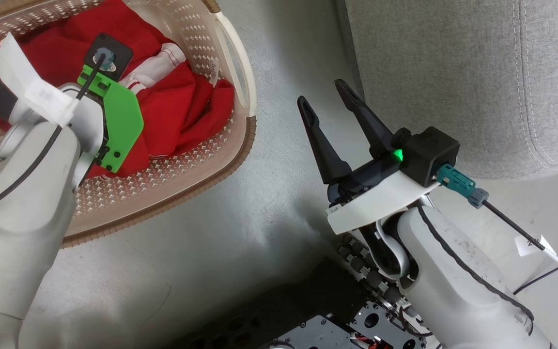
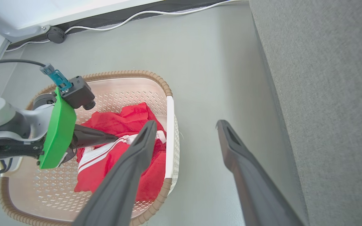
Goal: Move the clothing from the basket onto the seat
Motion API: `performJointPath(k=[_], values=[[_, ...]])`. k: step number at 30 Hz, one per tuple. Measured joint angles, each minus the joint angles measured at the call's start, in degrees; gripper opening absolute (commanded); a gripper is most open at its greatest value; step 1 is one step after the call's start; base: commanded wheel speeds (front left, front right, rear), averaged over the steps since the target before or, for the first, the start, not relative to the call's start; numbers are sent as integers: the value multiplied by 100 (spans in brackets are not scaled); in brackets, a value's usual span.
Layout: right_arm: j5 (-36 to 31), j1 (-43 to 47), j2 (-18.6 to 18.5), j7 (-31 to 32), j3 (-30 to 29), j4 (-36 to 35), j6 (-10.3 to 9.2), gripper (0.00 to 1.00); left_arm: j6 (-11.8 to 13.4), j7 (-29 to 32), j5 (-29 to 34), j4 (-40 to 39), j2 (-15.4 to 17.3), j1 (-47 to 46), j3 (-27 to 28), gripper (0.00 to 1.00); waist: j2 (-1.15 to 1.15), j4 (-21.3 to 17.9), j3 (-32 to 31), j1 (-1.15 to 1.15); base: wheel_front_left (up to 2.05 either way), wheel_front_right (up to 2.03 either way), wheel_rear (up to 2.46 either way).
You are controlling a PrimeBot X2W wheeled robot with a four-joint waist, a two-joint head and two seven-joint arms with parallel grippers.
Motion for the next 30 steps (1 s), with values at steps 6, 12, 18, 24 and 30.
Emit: performJointPath(k=[6, 12, 18, 24, 30], values=[[-2, 0, 1, 0, -27, 4, -4, 100, 0, -1, -122, 64, -62, 0, -73, 0, 0, 11, -24, 0, 0, 0, 0], [-30, -1, 3, 0, -82, 49, -4, 100, 0, -149, -311, 80, -183, 0, -93, 0, 0, 54, -72, 0, 0, 0, 0], [-123, -1, 4, 0, -197, 137, -7, 100, 0, -459, -471, 64, -405, -2, 96, 0, 0, 154, -191, 0, 0, 0, 0], [-230, -1, 3, 0, -347, 222, -10, 100, 4, -850, -667, -48, -557, -1, 283, 0, 0, 265, -332, 0, 0, 0, 0], [-489, -14, 3, 0, -626, 361, -46, 100, 129, -1548, -910, -244, -680, 95, 661, 0, 0, 428, -573, 0, 0, 0, 0]])
